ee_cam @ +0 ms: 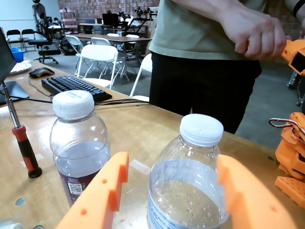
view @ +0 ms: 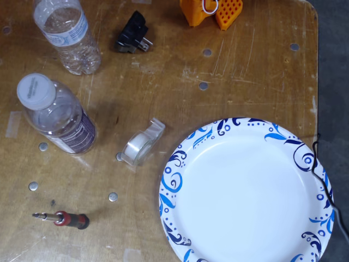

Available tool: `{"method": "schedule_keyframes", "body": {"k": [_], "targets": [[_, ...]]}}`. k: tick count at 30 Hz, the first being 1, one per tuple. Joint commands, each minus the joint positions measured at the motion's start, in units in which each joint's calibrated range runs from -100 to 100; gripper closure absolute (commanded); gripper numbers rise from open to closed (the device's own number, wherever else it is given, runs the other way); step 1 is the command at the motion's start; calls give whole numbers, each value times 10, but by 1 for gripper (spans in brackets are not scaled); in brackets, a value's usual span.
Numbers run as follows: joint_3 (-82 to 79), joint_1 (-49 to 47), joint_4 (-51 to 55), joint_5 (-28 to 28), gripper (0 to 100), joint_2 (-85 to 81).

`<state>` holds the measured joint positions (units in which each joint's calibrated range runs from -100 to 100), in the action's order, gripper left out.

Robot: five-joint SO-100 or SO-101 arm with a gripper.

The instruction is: Move the bottles to the plate

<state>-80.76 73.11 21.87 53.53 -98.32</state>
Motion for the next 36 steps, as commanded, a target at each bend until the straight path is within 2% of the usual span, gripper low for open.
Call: {"method": "schedule_keyframes", "body": {"k": [1, 7, 11, 22, 36], "targets": [[18, 5, -37, 0, 69, 2], [-5, 7, -104, 1, 67, 20], [10, 14, -146, 20, 67, 95], [31, 14, -287, 19, 67, 292], [94, 45, -342, 5, 67, 401]]}}
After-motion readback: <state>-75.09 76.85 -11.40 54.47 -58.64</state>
